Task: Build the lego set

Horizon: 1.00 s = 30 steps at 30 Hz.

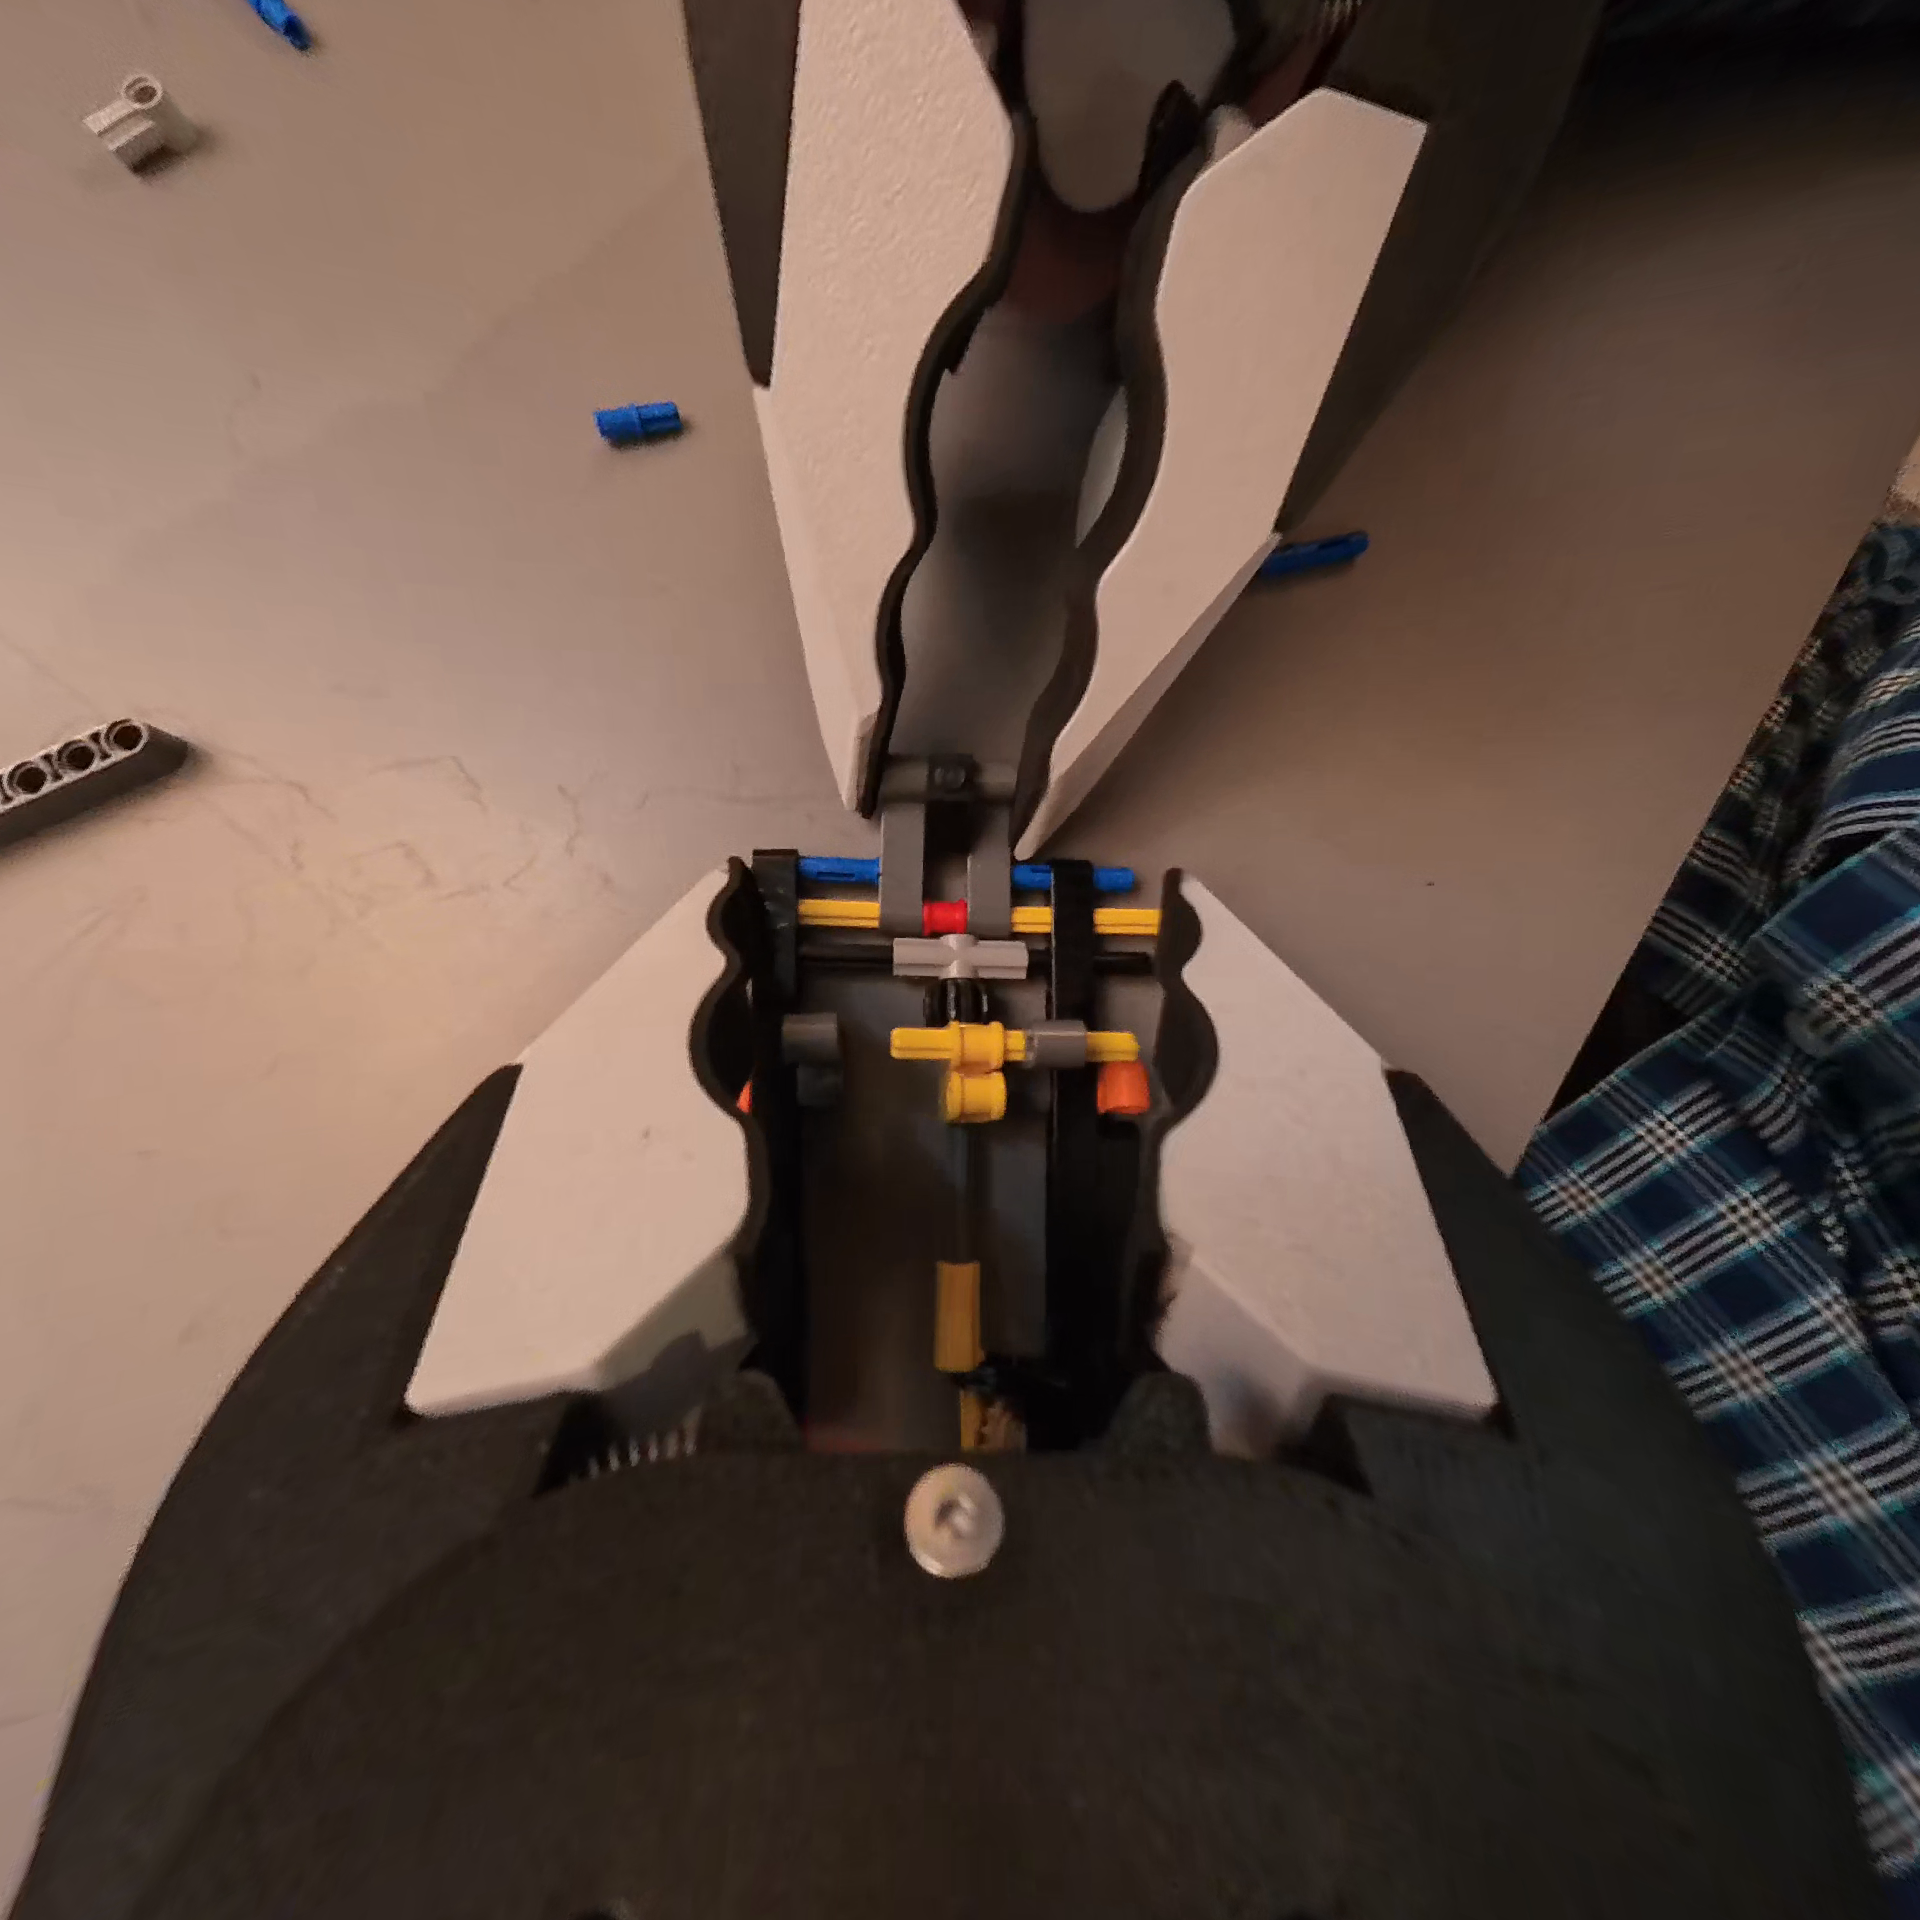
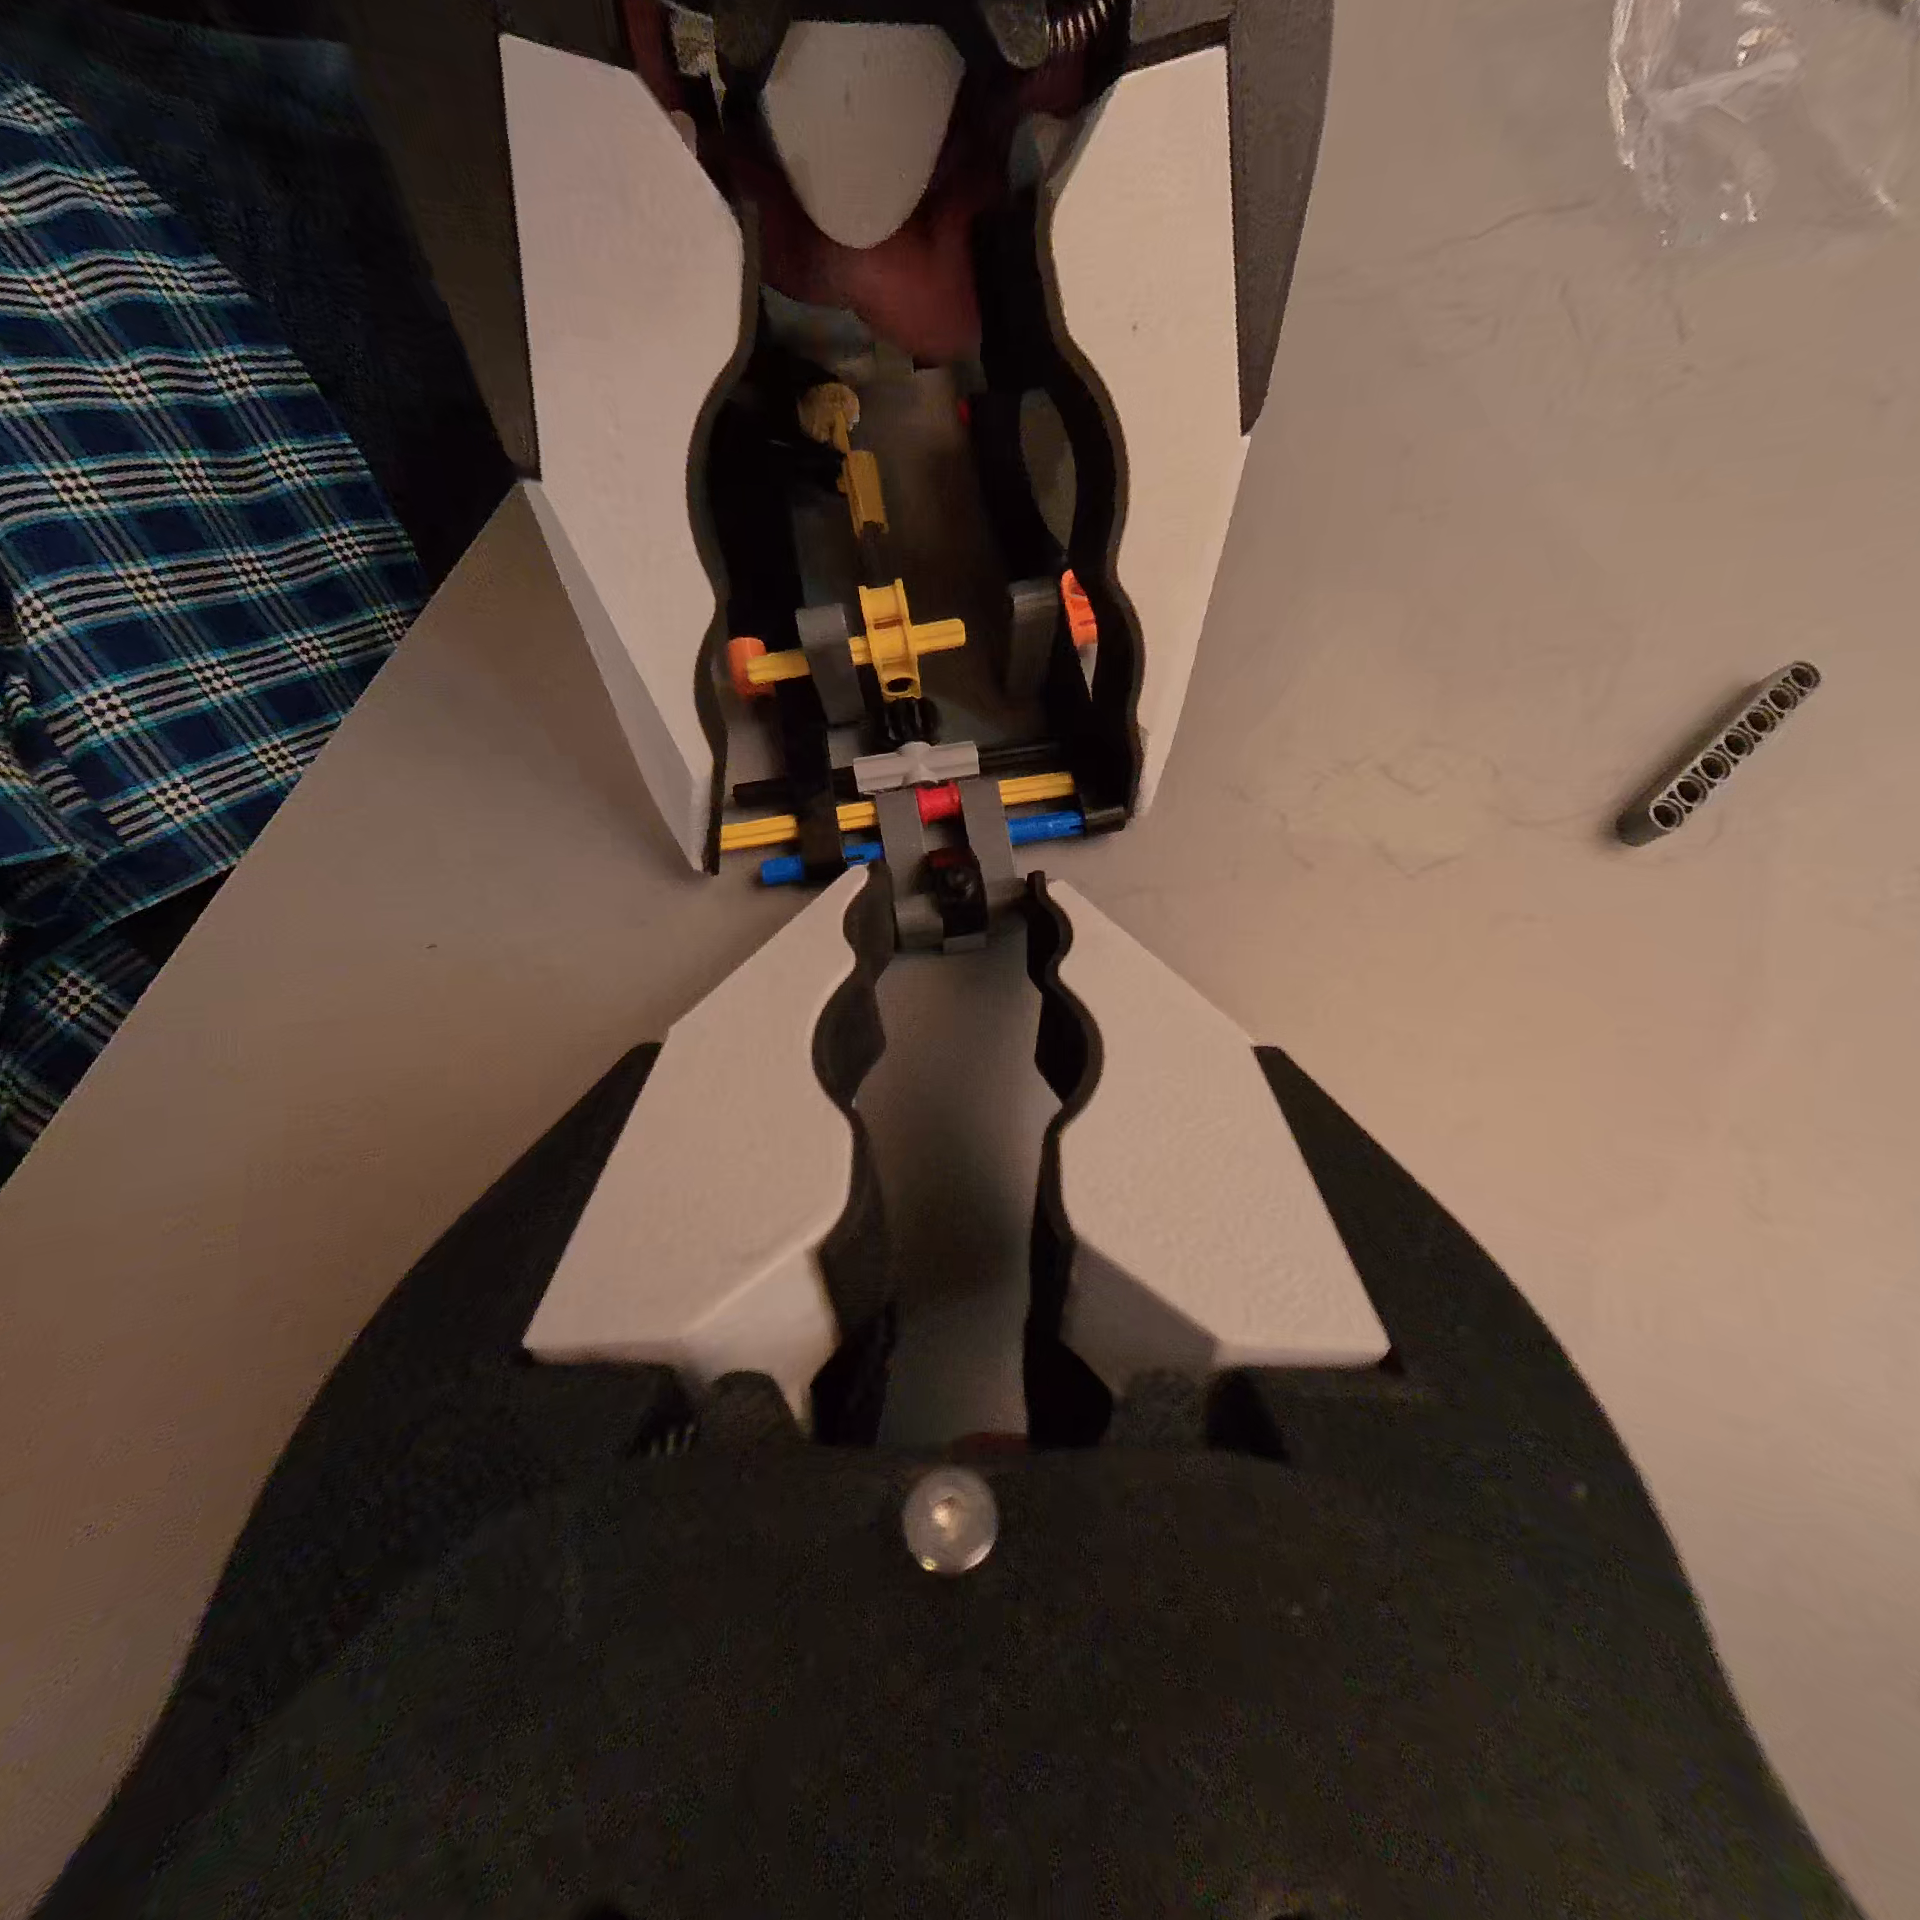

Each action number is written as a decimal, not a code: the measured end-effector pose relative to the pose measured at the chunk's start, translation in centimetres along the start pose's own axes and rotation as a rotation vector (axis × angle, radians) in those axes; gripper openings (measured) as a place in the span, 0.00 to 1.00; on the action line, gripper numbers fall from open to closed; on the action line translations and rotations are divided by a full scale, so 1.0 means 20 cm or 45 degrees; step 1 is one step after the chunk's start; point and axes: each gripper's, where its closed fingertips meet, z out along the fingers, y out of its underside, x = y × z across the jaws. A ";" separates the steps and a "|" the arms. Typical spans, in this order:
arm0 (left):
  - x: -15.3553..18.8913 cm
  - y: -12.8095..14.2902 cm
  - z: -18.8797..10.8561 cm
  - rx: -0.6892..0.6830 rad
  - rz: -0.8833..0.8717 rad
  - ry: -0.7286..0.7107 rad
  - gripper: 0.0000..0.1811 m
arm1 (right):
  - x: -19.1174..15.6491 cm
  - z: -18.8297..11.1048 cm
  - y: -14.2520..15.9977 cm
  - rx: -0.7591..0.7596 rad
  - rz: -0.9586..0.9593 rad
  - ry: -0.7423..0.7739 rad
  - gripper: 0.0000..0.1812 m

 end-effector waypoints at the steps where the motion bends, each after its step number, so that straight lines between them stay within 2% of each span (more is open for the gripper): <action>1: -0.01 0.00 0.00 0.016 0.002 -0.013 0.40 | 0.00 0.00 0.00 0.000 -0.003 0.001 0.13; 18: -0.01 0.00 0.00 0.047 0.032 -0.018 0.39 | 0.00 0.01 0.00 -0.002 -0.013 0.002 0.13; 19: 0.00 -0.01 0.00 0.058 0.042 -0.009 0.35 | 0.00 0.01 0.00 -0.002 -0.008 0.004 0.13; 30: 0.01 -0.01 0.01 0.040 0.073 -0.036 0.35 | 0.01 0.00 0.00 -0.002 -0.002 0.009 0.13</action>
